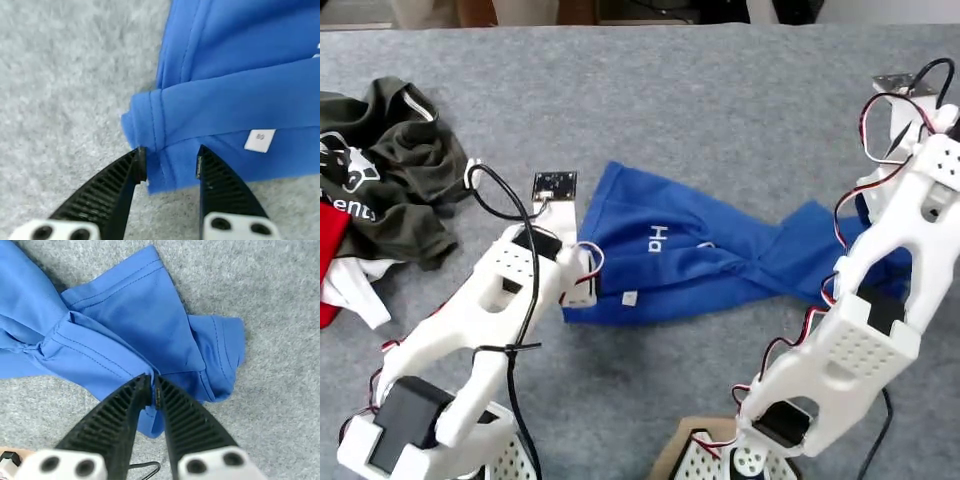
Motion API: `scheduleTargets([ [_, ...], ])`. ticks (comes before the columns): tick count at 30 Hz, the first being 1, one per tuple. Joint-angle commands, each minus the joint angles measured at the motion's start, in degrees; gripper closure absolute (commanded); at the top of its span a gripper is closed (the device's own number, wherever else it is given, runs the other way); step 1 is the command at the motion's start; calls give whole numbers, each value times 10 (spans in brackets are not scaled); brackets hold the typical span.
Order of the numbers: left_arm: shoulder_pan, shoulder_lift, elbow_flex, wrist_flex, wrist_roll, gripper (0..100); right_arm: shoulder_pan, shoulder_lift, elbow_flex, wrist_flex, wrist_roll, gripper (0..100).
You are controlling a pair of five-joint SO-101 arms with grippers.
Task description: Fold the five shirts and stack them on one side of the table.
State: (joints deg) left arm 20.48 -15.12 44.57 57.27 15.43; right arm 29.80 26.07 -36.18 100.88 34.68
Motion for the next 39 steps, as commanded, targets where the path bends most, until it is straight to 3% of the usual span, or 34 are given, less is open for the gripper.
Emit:
scheduleTargets([
  [1,4,-5,0,-16,-1,822,-8,-2,0,11,-7,994],
  [11,-33,-3,11,-15,-64,822,-8,-2,0,11,-5,994],
  [23,-38,-2,12,-18,-63,822,-7,-2,0,11,-4,994],
  [32,-38,-4,68,-107,-60,823,-7,-2,0,11,-4,994],
  [39,-38,-7,62,-112,-64,984,-7,-3,0,11,-5,994],
])
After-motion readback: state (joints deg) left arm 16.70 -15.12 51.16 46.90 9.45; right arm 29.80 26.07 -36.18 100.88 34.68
